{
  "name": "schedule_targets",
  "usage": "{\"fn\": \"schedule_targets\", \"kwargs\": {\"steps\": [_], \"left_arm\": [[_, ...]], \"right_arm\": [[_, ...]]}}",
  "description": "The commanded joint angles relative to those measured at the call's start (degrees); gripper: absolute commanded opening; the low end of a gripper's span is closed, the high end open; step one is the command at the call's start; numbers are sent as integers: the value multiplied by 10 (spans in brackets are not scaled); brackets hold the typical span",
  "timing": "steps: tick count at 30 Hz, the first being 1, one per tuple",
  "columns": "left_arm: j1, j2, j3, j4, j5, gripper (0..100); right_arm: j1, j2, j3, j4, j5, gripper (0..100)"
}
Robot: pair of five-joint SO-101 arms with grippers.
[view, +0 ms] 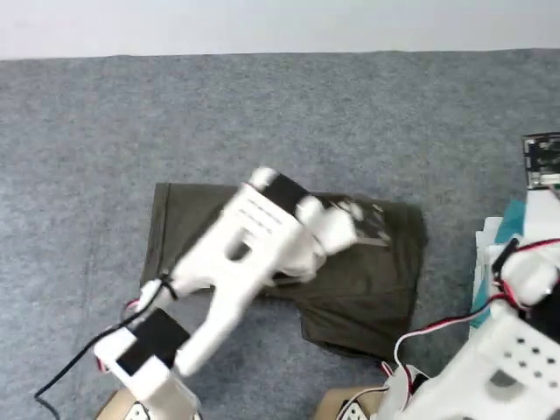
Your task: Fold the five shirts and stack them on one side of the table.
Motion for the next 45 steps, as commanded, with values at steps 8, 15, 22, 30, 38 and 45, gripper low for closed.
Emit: {"fn": "schedule_targets", "kwargs": {"steps": [8, 15, 22, 30, 38, 45], "left_arm": [[156, 39, -7, -79, 55, 207], [193, 100, -41, -103, 57, 207], [193, 152, -96, -105, 57, 207], [206, 198, -116, -103, 57, 205], [209, 211, -116, -123, 56, 205], [208, 244, -124, -128, 56, 203]], "right_arm": [[8, -88, -38, 22, -6, 108], [8, -128, 15, 22, -4, 108], [8, -153, 40, 22, -3, 108], [8, -152, 40, 22, -3, 108], [8, -153, 40, 22, -3, 108], [8, -151, 40, 22, -2, 108]]}}
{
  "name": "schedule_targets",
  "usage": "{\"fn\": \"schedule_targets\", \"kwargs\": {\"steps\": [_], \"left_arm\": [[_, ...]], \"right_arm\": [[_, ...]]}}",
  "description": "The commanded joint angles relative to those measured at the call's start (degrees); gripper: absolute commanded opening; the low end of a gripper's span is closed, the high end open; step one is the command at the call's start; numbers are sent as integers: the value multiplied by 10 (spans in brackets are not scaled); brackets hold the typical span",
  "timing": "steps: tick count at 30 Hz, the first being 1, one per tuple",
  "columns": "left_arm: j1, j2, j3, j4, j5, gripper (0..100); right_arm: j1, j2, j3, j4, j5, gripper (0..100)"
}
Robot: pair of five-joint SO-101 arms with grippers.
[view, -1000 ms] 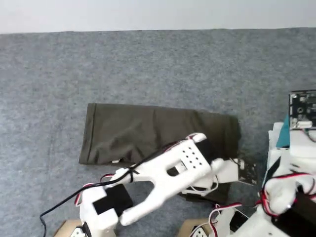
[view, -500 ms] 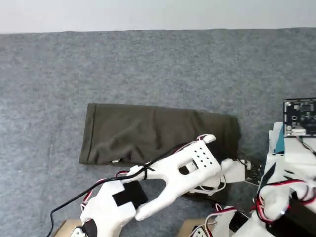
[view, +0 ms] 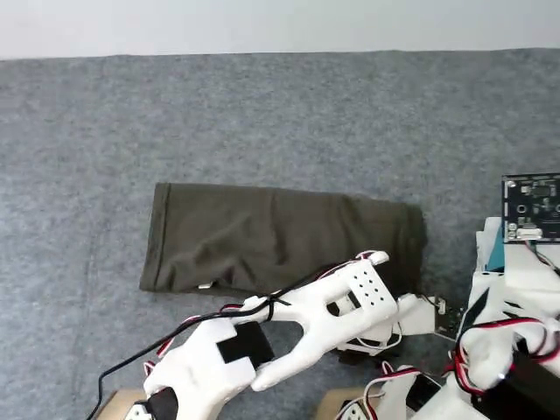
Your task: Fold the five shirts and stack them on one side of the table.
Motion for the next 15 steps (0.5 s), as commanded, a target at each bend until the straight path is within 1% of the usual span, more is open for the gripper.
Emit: {"fn": "schedule_targets", "kwargs": {"steps": [1, 11, 15], "left_arm": [[0, -8, -25, -8, 3, 203], [0, -3, -23, -17, 3, 202], [0, 19, -36, -15, 4, 202]], "right_arm": [[7, 5, -2, 22, -2, 108], [7, 5, -2, 22, -2, 108], [7, 5, -2, 22, -2, 108]]}}
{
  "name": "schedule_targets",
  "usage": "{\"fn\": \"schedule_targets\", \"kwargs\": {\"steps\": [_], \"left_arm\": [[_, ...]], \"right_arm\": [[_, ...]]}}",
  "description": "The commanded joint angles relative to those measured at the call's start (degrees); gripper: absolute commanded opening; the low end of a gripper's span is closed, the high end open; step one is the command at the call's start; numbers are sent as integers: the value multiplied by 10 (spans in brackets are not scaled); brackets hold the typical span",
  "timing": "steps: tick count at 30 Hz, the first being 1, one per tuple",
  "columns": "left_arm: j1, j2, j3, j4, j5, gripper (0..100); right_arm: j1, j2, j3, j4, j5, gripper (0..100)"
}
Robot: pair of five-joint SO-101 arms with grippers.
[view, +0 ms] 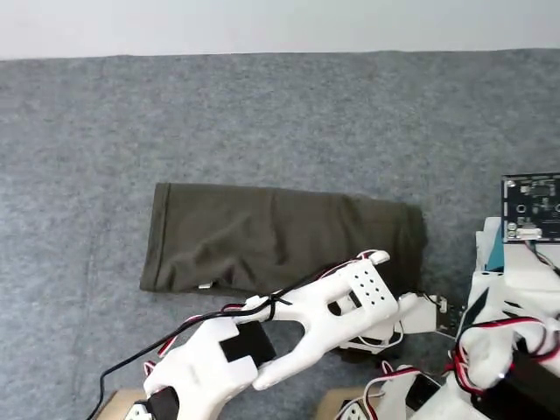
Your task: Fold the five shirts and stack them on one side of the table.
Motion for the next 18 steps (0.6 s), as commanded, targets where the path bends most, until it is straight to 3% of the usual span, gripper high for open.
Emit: {"fn": "schedule_targets", "kwargs": {"steps": [1, 10, 16, 18], "left_arm": [[0, 9, -35, 4, 4, 202], [-1, 80, -131, 63, 25, 197], [0, 117, -177, 91, 22, 23], [0, 125, -190, 98, 24, 7]], "right_arm": [[7, 5, -2, 22, -2, 108], [7, 1, -2, 22, -2, 108], [7, 0, -4, 22, -2, 108], [7, 0, -4, 22, -2, 108]]}}
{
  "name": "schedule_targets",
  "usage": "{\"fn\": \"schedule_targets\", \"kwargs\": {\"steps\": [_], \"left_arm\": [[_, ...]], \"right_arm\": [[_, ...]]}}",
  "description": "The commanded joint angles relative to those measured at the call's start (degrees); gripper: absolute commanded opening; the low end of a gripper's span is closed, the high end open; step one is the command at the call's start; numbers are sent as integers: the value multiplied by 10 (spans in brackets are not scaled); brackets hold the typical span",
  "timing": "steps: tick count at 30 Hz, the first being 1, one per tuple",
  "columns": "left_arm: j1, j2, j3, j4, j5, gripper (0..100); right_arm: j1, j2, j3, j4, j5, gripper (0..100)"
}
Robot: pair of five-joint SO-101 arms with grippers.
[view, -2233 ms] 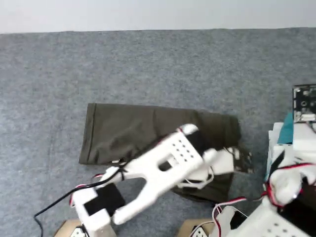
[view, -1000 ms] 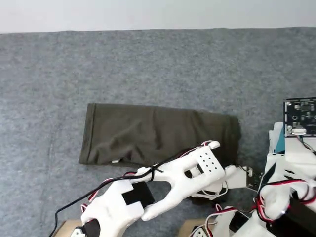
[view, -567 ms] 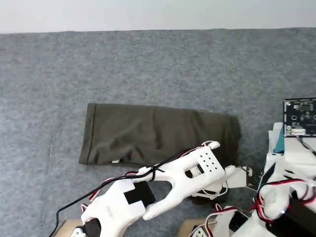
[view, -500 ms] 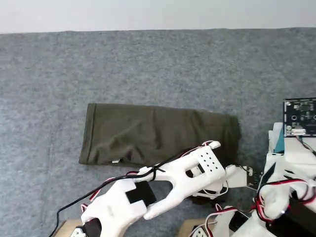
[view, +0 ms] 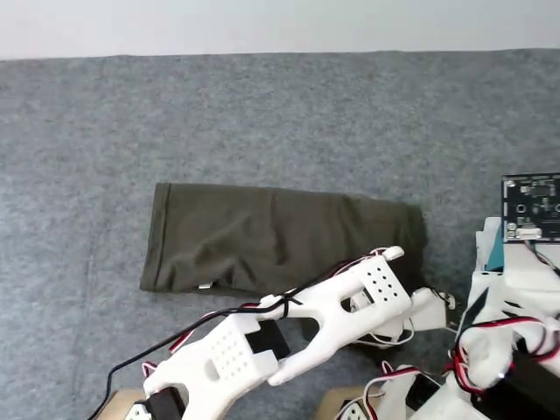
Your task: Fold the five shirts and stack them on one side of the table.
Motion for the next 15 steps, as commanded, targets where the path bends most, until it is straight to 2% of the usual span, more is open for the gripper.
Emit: {"fn": "schedule_targets", "kwargs": {"steps": [1, 9, 15], "left_arm": [[-3, 17, -30, 2, 5, 6], [0, 14, -36, 15, 26, 6], [-11, 14, -114, 64, 26, 6]], "right_arm": [[7, 0, -4, 22, -2, 108], [7, 0, -4, 22, -2, 108], [7, 0, -4, 22, -2, 108]]}}
